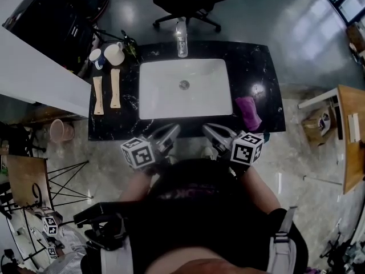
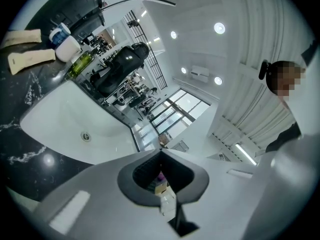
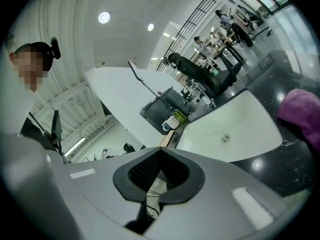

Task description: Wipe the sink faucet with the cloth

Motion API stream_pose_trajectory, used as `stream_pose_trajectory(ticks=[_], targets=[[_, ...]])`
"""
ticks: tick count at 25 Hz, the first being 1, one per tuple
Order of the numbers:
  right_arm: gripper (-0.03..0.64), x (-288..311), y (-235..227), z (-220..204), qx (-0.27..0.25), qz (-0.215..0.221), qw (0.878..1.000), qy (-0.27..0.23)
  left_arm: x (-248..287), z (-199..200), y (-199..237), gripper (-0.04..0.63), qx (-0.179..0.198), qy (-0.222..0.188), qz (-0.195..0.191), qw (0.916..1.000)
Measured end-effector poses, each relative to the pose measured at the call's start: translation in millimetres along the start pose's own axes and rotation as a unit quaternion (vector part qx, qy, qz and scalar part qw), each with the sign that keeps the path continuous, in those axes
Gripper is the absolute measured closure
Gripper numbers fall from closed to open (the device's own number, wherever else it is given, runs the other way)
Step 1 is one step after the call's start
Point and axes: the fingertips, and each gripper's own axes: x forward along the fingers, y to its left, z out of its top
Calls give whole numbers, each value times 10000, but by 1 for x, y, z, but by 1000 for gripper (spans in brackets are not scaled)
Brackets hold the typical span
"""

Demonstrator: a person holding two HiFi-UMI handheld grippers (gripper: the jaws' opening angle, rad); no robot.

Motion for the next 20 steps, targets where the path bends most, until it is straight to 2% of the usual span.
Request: stream_pose_trajectory(ticks=[20], targets=[[606, 3, 1, -3, -28, 45, 9999, 161, -2, -1, 1, 595, -26, -25, 59, 10000]])
